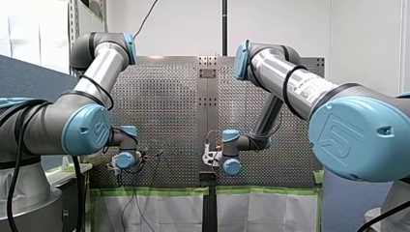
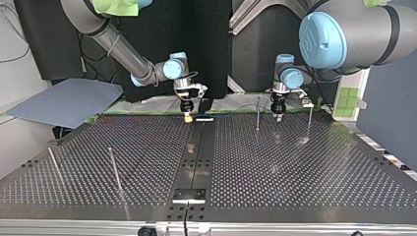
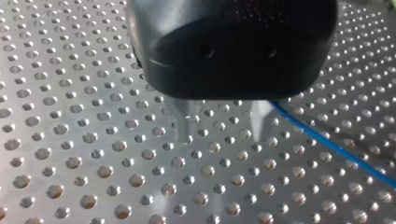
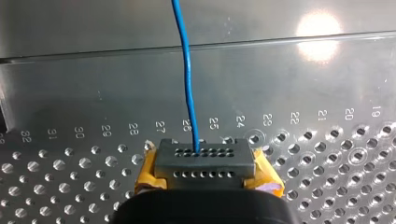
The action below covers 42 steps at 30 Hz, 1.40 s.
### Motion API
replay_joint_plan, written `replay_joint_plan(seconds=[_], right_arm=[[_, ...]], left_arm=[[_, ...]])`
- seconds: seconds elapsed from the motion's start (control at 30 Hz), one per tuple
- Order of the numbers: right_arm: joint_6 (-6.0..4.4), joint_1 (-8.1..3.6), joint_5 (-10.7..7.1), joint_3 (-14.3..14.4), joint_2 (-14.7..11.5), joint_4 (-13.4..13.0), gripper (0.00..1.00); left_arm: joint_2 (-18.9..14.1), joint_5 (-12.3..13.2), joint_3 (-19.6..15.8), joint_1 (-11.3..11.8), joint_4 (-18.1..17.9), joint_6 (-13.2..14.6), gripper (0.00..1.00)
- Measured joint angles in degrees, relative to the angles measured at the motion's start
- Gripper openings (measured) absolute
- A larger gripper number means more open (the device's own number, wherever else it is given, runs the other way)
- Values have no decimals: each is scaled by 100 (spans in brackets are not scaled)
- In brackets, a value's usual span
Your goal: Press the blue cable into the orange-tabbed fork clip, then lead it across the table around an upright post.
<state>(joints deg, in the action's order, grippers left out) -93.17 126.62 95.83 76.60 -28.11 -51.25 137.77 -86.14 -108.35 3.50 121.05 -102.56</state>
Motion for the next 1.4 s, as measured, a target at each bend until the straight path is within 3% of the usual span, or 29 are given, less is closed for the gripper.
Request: replay_joint_plan(seconds=[0.03,0.4,0.6,1.0,1.4], right_arm=[[4,4,-1,0,1,2,0],[20,23,-2,0,2,14,0],[25,30,-1,0,2,16,0],[25,33,-2,0,2,17,0],[25,40,-1,0,2,17,0]], left_arm=[[0,39,-2,7,15,5,98],[-2,67,-164,88,475,440,98],[-4,336,-425,162,714,731,98],[-52,978,-785,262,704,1369,98],[-524,1456,-1123,293,591,1411,98]])
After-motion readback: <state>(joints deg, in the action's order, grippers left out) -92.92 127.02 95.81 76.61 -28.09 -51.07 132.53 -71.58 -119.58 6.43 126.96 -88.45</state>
